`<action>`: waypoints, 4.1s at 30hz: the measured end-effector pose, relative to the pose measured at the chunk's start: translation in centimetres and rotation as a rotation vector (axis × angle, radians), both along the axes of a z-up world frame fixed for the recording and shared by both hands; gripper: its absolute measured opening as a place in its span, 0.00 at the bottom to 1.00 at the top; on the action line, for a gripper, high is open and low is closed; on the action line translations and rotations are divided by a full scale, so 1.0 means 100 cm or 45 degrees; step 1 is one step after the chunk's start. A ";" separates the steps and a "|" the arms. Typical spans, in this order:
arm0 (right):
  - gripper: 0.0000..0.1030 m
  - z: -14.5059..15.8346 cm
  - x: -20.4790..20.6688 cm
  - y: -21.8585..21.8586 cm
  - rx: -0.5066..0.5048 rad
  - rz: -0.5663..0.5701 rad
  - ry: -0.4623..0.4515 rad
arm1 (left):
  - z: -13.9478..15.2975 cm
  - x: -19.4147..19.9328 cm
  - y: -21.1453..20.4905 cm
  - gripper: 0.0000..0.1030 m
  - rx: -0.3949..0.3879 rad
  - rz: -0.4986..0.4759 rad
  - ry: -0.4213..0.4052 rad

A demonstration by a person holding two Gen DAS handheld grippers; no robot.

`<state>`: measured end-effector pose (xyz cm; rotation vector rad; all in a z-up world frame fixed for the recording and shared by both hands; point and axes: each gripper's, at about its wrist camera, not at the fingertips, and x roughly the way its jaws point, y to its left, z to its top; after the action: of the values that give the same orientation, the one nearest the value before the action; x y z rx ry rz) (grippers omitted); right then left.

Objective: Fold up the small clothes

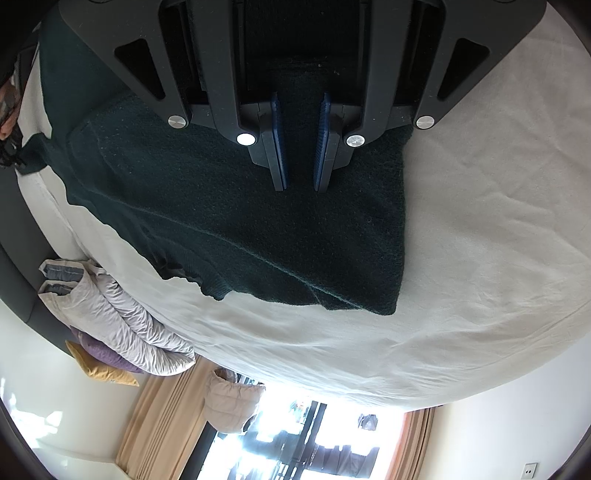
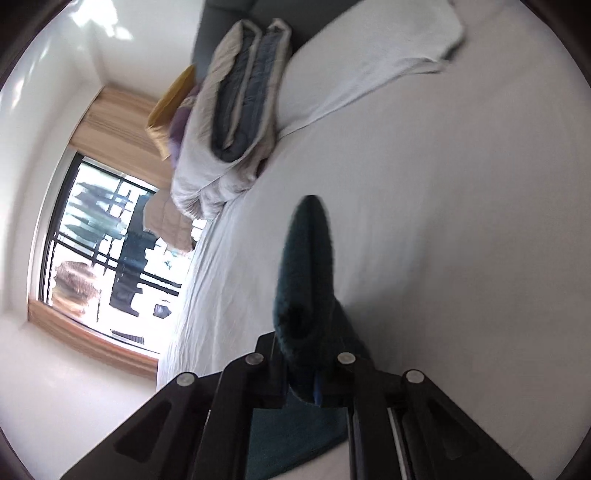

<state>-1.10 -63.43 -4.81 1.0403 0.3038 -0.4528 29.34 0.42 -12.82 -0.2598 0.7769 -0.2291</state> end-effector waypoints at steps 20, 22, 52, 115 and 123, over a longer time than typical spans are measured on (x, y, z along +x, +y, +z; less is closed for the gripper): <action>0.12 0.024 0.203 0.467 -0.800 0.978 0.308 | -0.008 0.003 0.031 0.14 -0.338 0.007 -0.005; 0.12 0.017 0.210 0.483 -0.820 0.998 0.327 | -0.009 0.004 0.037 0.14 -0.395 0.010 -0.011; 0.69 -0.015 0.197 0.495 -0.575 1.117 0.223 | -0.020 -0.004 0.081 0.15 -0.734 0.077 -0.070; 0.58 -0.088 0.102 0.210 0.447 0.498 -0.213 | 0.029 -0.007 0.021 0.62 -0.546 -0.057 0.269; 0.57 -0.089 0.097 0.207 0.435 0.500 -0.198 | 0.023 -0.003 0.018 0.66 -0.623 -0.095 0.332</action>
<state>8.64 -42.69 -13.69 1.3044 0.4450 0.0378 29.00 2.23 -10.54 -0.7347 0.9838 -0.4629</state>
